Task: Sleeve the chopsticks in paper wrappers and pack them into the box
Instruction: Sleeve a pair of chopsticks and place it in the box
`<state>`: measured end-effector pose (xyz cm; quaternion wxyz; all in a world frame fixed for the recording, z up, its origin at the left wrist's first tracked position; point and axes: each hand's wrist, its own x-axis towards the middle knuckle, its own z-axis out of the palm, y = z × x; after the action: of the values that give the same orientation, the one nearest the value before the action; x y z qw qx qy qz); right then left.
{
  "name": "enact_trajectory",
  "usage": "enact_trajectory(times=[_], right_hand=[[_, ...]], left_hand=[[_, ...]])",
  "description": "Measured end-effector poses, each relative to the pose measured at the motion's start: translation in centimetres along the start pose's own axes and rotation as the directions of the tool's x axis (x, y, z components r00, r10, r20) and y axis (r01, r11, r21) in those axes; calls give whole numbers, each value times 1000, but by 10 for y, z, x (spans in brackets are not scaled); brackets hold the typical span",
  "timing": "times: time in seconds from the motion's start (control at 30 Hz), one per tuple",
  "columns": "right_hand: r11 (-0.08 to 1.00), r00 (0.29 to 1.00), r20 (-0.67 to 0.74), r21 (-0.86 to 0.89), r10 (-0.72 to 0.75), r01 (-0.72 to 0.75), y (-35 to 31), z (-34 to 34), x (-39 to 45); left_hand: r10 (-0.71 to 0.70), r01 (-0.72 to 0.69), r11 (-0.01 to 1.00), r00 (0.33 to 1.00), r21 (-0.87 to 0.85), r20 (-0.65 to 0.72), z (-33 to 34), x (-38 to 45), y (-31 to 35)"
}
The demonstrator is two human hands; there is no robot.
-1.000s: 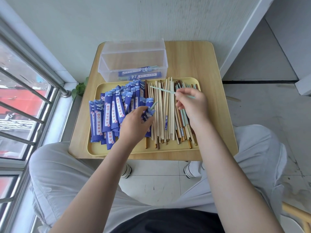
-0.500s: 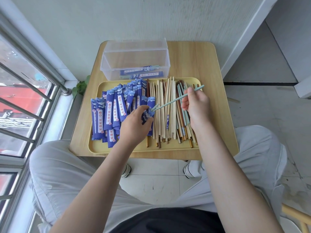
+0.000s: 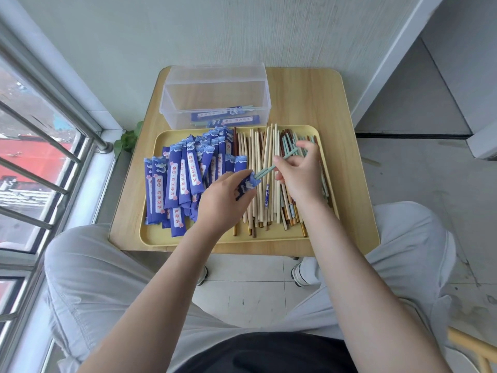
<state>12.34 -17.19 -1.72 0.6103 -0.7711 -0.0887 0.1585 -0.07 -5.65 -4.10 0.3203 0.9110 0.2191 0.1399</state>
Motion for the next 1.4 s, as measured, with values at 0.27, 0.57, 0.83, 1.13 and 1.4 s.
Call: enact_trajectory(times=[0.27,0.57,0.83,1.13,1.4], right_hand=[[991,990,126,-110,-66,80,8,22,-12],[997,968,250,-71,-21,40,-4,34,-1],[999,963,267,-19,46,-43,-56,36,65],[961,990,91,243,110,-130,-73,73,140],[987,999,2,-157,43,-43,-61,105,181]], left_hand=[[-68,68,998,995,-2,-67,2,12,7],[-99,99,995,993,-9,-68,-8,35,12],[106,-114,968,993,225,48,-49,103,19],[106,-74,963,988,259,-110,-61,183,-16],[-181,222,957,960,188,-214,-56,171,-77]])
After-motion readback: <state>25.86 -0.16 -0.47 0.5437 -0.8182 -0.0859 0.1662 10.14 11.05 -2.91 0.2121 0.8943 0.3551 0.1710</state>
